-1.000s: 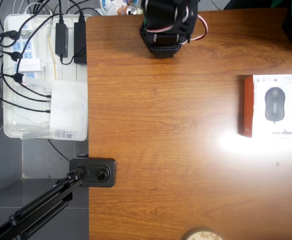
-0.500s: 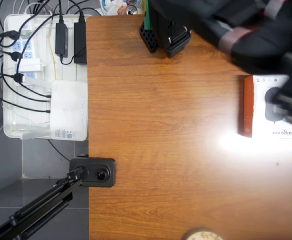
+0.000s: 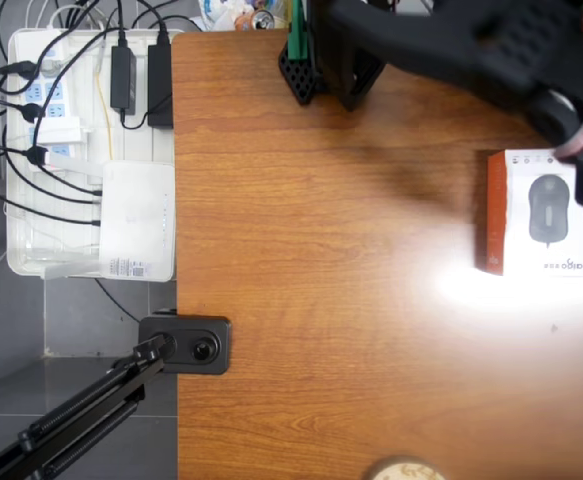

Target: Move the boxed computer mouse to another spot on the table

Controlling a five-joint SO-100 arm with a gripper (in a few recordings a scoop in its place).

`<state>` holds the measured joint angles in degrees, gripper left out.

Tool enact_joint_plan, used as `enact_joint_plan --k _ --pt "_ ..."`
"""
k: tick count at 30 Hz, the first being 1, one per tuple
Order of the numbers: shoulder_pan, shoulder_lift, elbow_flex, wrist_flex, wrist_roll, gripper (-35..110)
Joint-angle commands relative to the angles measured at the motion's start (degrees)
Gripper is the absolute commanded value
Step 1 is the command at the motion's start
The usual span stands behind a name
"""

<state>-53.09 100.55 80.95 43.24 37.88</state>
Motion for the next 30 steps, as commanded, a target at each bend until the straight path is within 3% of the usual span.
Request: enact_joint_plan --k 1,16,21,28,30 --pt "-1.93 -5.62 -0.09 -2.20 -2.37 100" --pt "-8.88 -18.11 4.04 -3.87 -4.22 96" --pt "-9.32 -20.92 7.38 -6.24 -3.96 76" --pt "-7.91 -27.60 9.40 -9.40 -3.16 66" --pt "-7.29 -29.27 9.49 -8.26 -1.32 53"
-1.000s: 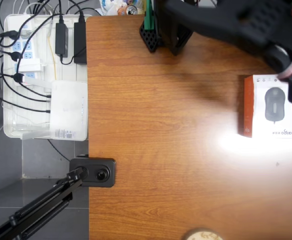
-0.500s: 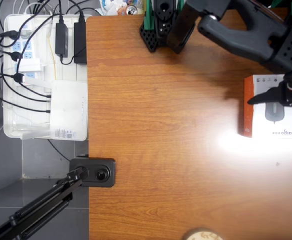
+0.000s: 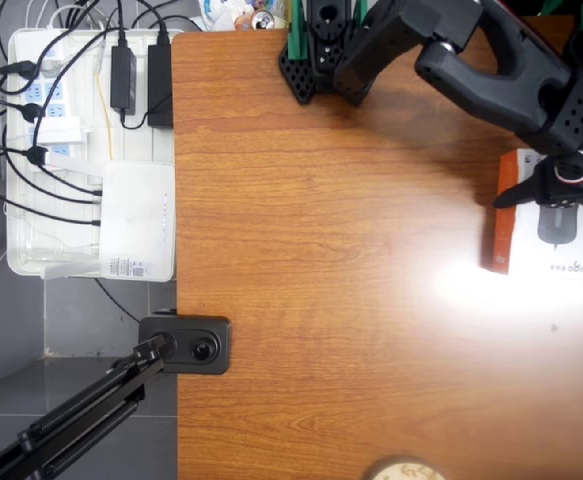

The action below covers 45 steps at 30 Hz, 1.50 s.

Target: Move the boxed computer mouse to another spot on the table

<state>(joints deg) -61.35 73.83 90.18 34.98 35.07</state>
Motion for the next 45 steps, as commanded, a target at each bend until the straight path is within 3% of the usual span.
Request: enact_joint_plan --k 1,2,3,7,11,13,16,22,26,33,45 --pt "1.32 -2.90 0.00 2.11 2.90 36" --pt "1.76 -2.90 -1.32 5.89 4.57 14" --pt "2.37 -2.55 -3.60 10.02 6.68 0" --pt "7.73 -2.46 -20.30 19.78 12.39 0" --pt "18.28 -3.87 -44.56 27.16 15.03 0" --pt "24.70 -1.14 -48.08 28.48 15.29 0" --pt "35.95 10.46 -35.42 28.74 15.29 0" --pt "60.38 39.37 7.21 29.36 16.00 0" --pt "70.58 49.31 26.98 29.09 16.08 0" --pt "75.15 52.56 46.05 20.30 15.29 0" --pt "74.62 55.72 49.48 19.07 13.71 0"
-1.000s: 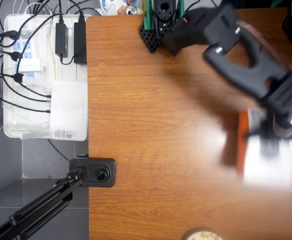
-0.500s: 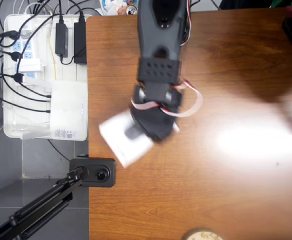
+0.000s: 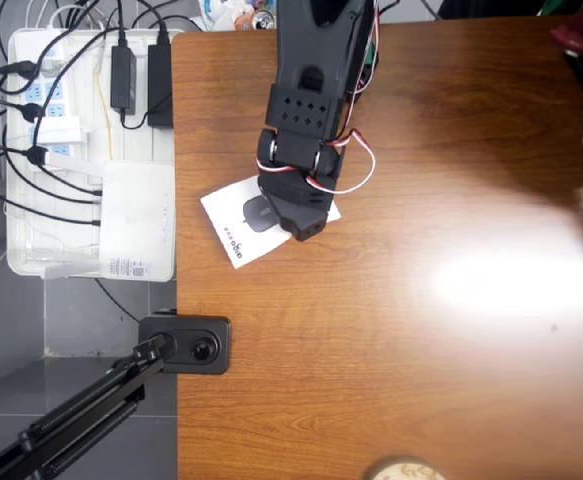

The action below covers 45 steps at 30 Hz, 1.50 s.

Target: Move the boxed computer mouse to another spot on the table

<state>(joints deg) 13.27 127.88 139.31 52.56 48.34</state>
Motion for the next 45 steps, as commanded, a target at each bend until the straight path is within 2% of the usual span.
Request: enact_joint_plan --k 1,2,3,5,6,7,10,12,14,17,19,22,25,26,29,31,32,36,40,45 --pt "0.44 2.99 0.26 2.90 0.97 0" --pt "0.79 4.31 -0.18 4.57 1.49 2" --pt "0.97 5.01 -0.44 5.19 1.85 12" --pt "-0.18 4.66 -0.62 1.23 -0.70 76" --pt "-0.79 4.13 -0.62 -0.35 -1.67 99" --pt "-1.05 4.04 -1.14 0.00 -1.76 105" --pt "0.35 7.91 -2.81 5.27 -5.10 105" --pt "0.62 10.72 -2.99 4.83 -5.80 100" --pt "0.26 11.60 -4.66 3.96 -6.15 84" --pt "0.79 13.45 -7.73 2.37 -6.50 39" --pt "1.67 15.64 -9.76 2.55 -4.66 0" --pt "-0.26 16.52 -10.28 -9.40 -0.62 0" --pt "-1.93 20.83 -2.02 -39.38 -3.08 0" --pt "-2.55 22.32 -0.97 -44.12 -5.36 0" --pt "-5.62 31.55 0.35 -46.67 -12.74 0" --pt "-6.06 34.10 4.39 -59.59 -22.24 0" --pt "-5.71 34.72 6.86 -68.12 -32.34 0" --pt "-4.66 43.42 7.56 -69.96 -37.44 0" --pt "-8.26 50.27 12.83 -82.79 -39.55 0" --pt "-12.48 50.27 16.44 -101.87 -39.64 0"
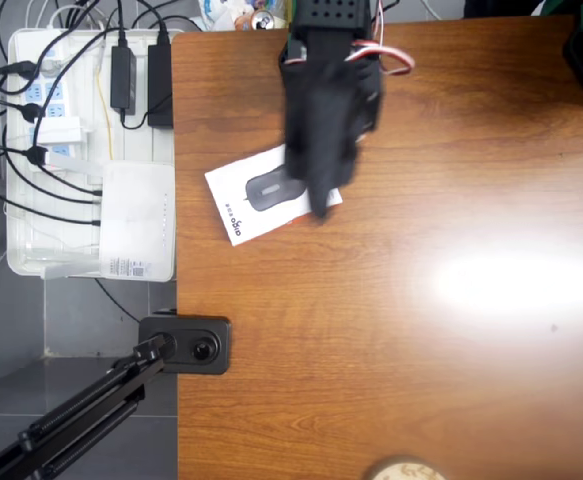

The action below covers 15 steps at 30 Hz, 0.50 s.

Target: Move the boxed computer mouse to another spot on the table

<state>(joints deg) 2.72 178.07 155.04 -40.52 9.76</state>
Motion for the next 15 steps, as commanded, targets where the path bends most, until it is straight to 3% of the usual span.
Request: enact_joint_plan --k 1,15 --pt "-2.29 0.09 0.70 -11.34 -1.05 0" --pt "-4.75 0.09 5.45 -48.34 -1.05 0"
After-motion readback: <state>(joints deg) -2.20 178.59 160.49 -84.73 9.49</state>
